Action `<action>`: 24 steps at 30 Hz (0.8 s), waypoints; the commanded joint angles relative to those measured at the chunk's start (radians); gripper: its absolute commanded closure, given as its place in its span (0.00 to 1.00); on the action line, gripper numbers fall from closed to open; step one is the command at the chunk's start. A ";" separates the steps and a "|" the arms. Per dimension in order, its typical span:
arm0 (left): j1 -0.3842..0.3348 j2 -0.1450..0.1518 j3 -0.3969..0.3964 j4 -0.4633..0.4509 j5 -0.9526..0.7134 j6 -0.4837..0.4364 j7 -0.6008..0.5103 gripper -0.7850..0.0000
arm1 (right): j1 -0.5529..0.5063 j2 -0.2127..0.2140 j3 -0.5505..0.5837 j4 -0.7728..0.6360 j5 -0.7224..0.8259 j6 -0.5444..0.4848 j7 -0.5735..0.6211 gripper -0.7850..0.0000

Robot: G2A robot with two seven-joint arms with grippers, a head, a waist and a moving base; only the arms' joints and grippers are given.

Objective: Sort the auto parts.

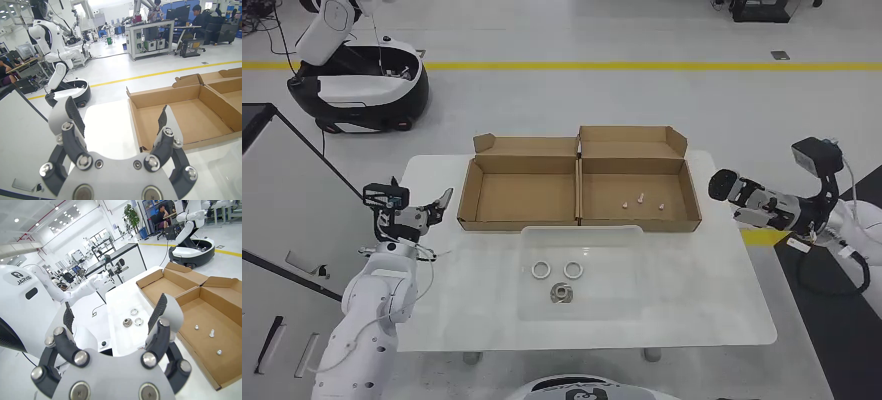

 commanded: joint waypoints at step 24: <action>-0.685 -0.007 0.437 -0.024 -0.226 -0.564 -1.144 0.00 | 0.000 0.000 0.000 0.000 0.000 0.000 0.000 0.00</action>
